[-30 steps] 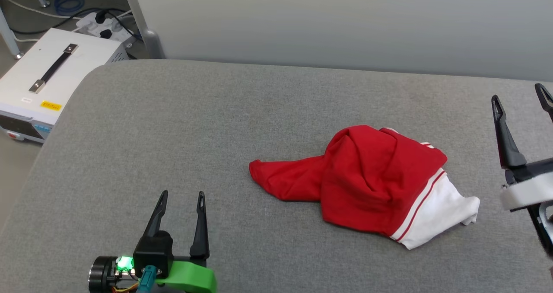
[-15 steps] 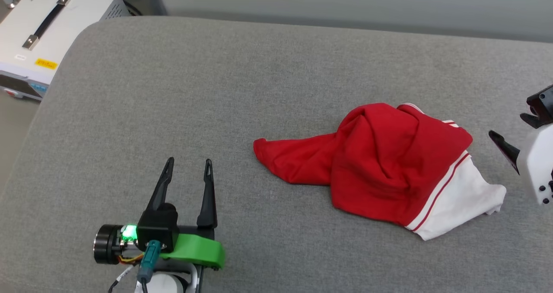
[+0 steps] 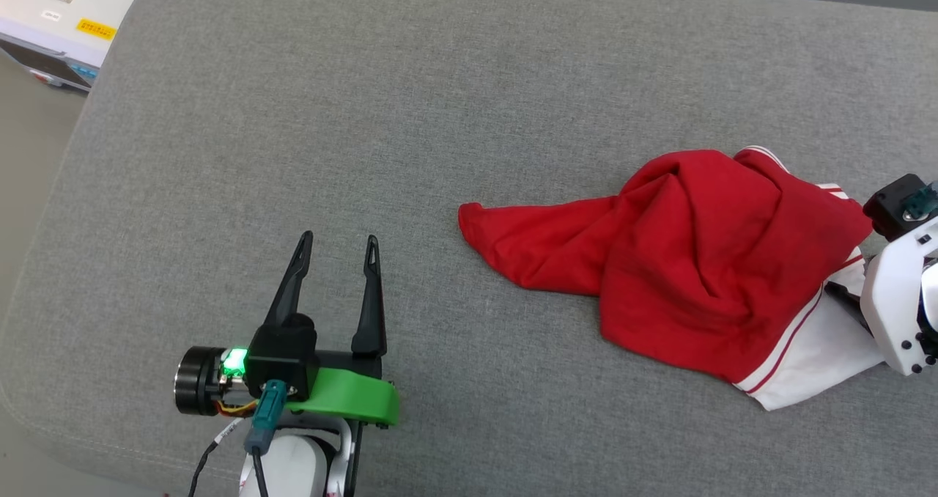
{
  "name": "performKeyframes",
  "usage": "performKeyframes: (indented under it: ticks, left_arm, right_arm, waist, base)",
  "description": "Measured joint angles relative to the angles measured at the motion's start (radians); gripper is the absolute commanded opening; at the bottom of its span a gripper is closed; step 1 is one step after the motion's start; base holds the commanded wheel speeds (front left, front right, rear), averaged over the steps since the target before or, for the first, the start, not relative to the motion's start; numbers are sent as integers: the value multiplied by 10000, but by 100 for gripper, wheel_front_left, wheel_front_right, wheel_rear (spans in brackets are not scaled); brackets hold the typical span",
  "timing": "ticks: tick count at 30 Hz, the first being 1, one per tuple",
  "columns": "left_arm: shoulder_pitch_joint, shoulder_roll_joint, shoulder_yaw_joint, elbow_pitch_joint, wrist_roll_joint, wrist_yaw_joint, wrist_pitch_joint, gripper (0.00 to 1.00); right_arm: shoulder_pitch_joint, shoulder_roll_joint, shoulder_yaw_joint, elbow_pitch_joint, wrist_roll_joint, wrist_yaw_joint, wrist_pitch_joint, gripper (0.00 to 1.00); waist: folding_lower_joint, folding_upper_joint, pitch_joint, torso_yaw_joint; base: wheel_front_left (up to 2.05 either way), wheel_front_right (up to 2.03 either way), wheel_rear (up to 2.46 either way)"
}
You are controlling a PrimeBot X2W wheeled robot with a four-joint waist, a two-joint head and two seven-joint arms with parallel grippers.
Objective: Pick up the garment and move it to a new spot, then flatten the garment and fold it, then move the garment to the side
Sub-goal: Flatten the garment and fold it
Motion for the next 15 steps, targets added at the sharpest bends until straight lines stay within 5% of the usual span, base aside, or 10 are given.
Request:
performKeyframes:
  ticks: [2, 3, 10, 15]
  left_arm:
    - [1, -2, 15, 25, -23, 33, 2, 100]
    - [8, -2, 38, 40, -23, 81, 0, 100]
    - [88, -6, 180, 92, -19, 90, 2, 100]
    - [165, -10, 207, 75, -15, 88, 0, 100]
  right_arm:
    - [-12, -23, 100, 140, 199, -12, -255, 96]
    - [-50, -42, 186, 174, 192, -12, -499, 5]
    - [-58, 226, 31, 336, 263, 21, -2383, 0]
    - [-58, -169, -809, 84, 257, 19, -2824, 0]
  waist:
    - [0, 0, 38, 73]
    - [0, 0, 21, 81]
    - [0, 0, -315, -133]
    - [0, 1, -647, -385]
  base:
    - [0, 0, 0]
    - [0, 0, 0]
    - [0, 0, 0]
    - [0, 0, 0]
